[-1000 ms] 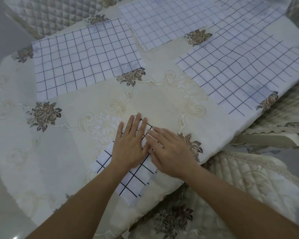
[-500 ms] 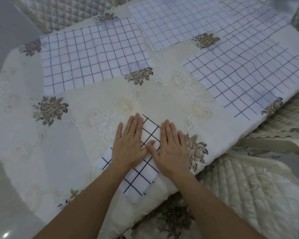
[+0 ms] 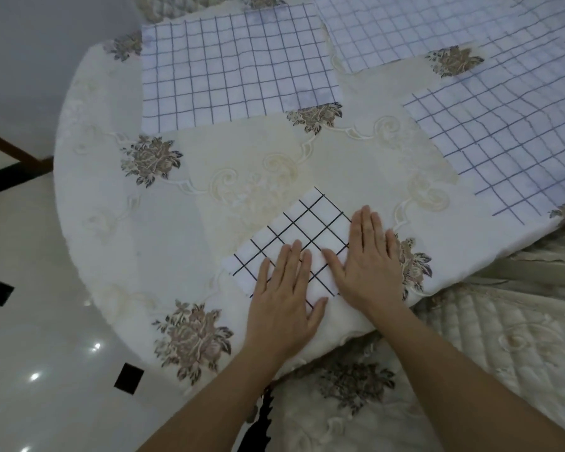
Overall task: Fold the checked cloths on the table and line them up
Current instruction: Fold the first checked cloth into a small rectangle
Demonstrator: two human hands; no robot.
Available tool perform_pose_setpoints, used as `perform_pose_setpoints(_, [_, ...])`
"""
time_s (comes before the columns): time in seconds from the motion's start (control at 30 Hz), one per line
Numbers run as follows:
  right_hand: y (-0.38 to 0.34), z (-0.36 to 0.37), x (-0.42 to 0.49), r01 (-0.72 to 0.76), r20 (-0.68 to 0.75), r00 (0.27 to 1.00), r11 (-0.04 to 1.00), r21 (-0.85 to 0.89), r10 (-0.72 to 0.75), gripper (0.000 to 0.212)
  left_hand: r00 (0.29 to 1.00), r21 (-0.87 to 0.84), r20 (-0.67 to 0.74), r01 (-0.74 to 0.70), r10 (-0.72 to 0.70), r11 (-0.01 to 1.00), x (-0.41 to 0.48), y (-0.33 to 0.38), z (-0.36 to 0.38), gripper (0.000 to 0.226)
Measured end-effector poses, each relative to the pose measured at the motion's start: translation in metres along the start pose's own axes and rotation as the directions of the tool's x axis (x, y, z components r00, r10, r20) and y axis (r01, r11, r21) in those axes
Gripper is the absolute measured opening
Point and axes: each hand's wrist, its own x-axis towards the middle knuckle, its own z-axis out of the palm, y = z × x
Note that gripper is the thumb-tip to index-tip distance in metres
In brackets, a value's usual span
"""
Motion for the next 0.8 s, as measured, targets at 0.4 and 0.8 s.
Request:
perform_pose_setpoints(0.4, [0.023, -0.012, 0.005, 0.111, 0.079, 0.992, 0.988, -0.112, -0.102, 0.089, 0.997, 0.005, -0.02, 0.07, -0.07, 0.998, -0.016, -0.036, -0.006, 0.07])
perform_pose_setpoints(0.8, [-0.057, -0.017, 0.008, 0.358, -0.074, 0.934, 0.924, 0.133, -0.351, 0.063, 0.992, 0.025, -0.033, 0.127, -0.126, 0.992, -0.013, -0.024, 0.0, 0.081])
